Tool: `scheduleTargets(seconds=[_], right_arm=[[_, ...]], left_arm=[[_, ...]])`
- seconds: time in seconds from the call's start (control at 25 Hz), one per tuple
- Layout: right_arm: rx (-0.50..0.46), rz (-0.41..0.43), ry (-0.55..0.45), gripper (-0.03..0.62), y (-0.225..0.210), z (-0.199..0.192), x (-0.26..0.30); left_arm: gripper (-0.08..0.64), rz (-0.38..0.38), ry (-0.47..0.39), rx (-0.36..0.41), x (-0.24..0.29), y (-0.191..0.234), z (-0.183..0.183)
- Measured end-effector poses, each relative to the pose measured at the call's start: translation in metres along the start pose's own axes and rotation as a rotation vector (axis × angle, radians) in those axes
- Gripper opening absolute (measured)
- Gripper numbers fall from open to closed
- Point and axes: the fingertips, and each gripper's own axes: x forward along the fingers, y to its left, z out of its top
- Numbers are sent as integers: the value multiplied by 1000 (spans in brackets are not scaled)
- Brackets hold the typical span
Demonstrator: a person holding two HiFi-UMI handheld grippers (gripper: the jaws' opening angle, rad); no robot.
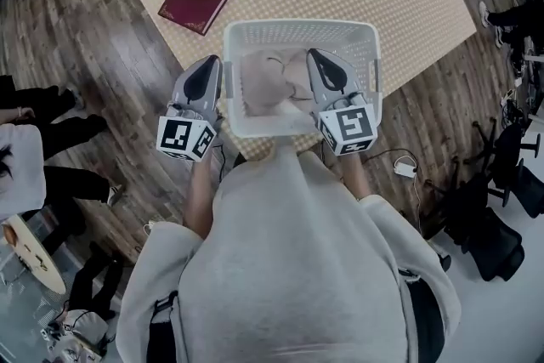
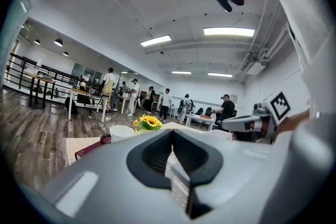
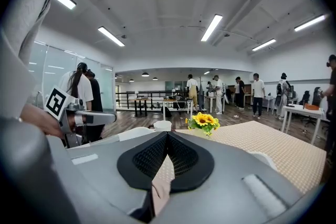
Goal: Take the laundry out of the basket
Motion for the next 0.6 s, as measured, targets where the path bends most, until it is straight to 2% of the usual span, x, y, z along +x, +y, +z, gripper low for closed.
scheduleTargets(seconds=[0.04, 0.08, 0.12, 0.24, 0.28, 0.32, 0.44, 0.6], right_arm=[[-37, 20, 19, -2, 4, -2, 0], [-118, 46, 44, -2, 10, -5, 0], [-253, 80, 79, -2, 18, -10, 1], [-877, 207, 261, -2, 46, -48, 2], [-1021, 242, 319, -2, 52, -63, 1], [-1073, 274, 357, -2, 57, -75, 1], [-975, 345, 405, -2, 67, -92, -2], [-915, 400, 482, 0, 68, -106, -1]], left_arm=[[9, 0, 4, -5, -1, -1, -2], [10, 0, 6, -10, -1, -3, -4], [10, 0, 6, -14, -2, -4, -5], [9, -1, 3, -19, -1, -5, -6], [10, -2, -1, -20, -1, -6, -5], [10, -4, -6, -22, -1, -7, -4], [9, -3, -24, -35, -3, -6, -1], [10, 14, -33, -45, -6, -1, 0]])
